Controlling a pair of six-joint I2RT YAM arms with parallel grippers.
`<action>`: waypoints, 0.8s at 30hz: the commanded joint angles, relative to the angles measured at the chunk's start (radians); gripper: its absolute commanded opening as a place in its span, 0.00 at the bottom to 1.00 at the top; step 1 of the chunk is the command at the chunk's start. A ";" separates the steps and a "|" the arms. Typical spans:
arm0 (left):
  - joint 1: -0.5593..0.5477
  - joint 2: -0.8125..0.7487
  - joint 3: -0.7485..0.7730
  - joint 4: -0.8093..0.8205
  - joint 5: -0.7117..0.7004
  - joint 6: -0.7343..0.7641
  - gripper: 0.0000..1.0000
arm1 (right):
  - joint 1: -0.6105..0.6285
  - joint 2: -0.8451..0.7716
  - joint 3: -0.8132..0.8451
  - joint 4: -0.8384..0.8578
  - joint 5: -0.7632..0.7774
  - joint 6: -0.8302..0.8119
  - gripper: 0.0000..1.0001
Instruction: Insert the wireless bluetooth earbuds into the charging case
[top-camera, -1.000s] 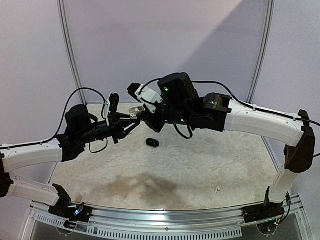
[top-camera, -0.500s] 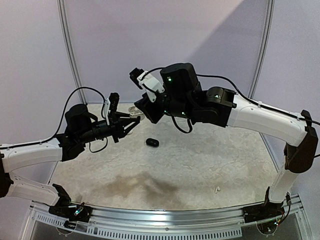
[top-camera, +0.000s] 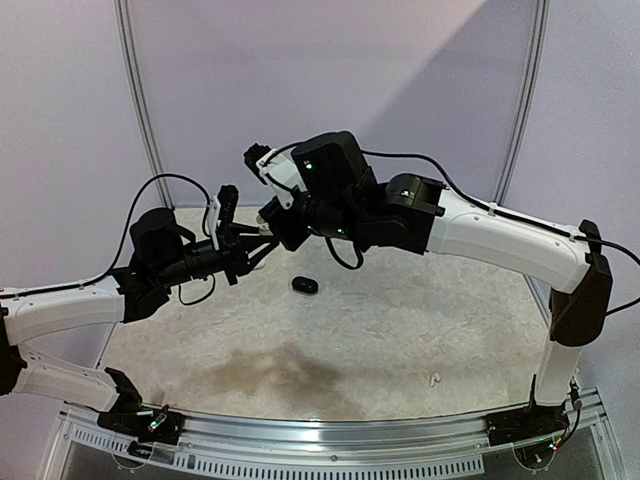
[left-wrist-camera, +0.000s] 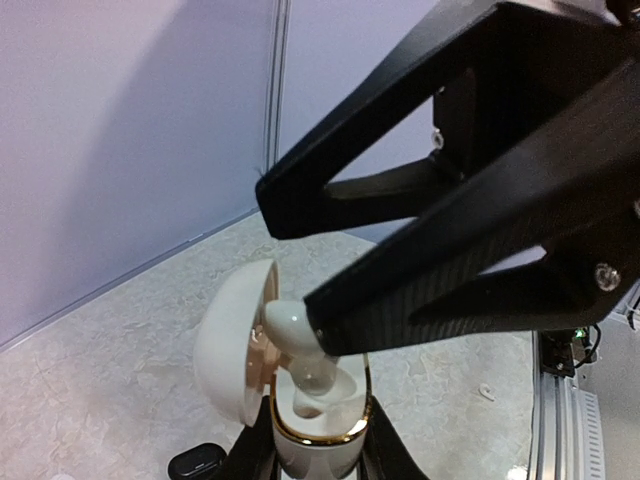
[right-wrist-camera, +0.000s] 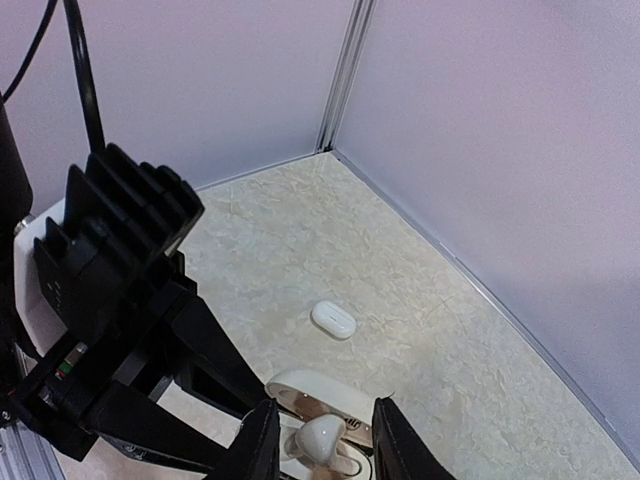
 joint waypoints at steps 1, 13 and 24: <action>0.001 0.002 0.027 -0.003 -0.007 0.013 0.00 | 0.014 0.014 0.021 -0.037 0.028 -0.001 0.31; 0.001 0.004 0.030 -0.003 -0.001 0.021 0.00 | 0.014 0.043 0.018 -0.037 0.039 -0.010 0.29; 0.003 0.005 0.035 0.000 -0.004 0.020 0.00 | 0.013 0.045 0.020 -0.064 0.073 -0.024 0.22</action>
